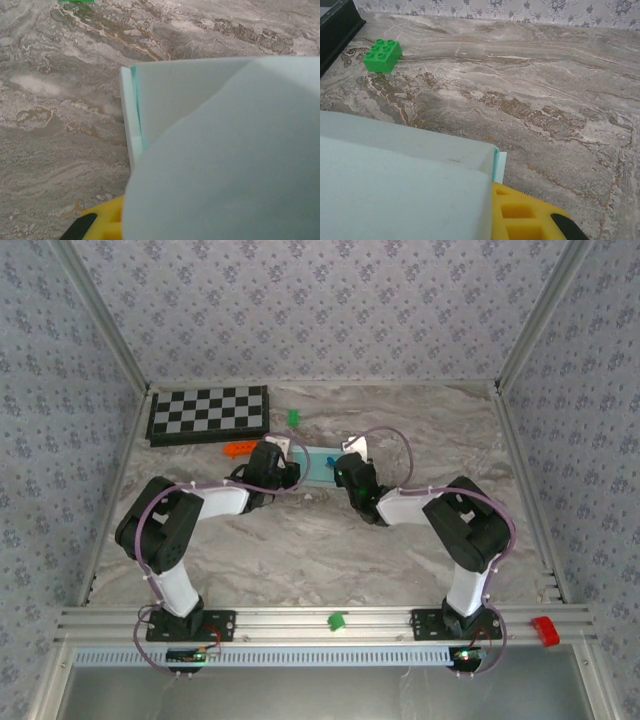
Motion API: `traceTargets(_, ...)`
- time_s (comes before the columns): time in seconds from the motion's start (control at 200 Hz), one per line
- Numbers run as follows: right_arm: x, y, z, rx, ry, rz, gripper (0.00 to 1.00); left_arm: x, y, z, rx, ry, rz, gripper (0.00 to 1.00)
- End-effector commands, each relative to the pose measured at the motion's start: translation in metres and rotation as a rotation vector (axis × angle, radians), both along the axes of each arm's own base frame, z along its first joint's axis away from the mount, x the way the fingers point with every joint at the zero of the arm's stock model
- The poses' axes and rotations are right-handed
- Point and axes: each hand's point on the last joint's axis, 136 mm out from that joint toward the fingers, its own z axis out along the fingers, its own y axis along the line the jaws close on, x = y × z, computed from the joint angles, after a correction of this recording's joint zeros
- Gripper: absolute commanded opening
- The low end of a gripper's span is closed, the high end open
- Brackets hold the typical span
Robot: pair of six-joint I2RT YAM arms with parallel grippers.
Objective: Fold the paper box
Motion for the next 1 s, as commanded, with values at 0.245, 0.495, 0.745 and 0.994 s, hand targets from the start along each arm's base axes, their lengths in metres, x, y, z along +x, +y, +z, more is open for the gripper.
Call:
traceTargets(0.245, -0.013, -0.004, -0.01, -0.072, 0.001, 0.014, 0.12, -0.009, 0.004, 0.008, 0.0, -0.014, 0.016, 0.13)
traceTargets(0.495, -0.012, -0.005, -0.006, -0.11, -0.014, 0.02, 0.13, -0.017, 0.014, 0.014, 0.023, -0.031, 0.023, 0.18)
traceTargets(0.745, -0.012, -0.006, -0.006, -0.132, -0.014, 0.023, 0.13, -0.034, 0.029, 0.03, 0.042, -0.071, 0.024, 0.3)
traceTargets(0.994, -0.011, -0.006, -0.003, -0.141, -0.027, 0.025, 0.15, -0.048, 0.048, 0.054, 0.072, -0.137, 0.044, 0.39)
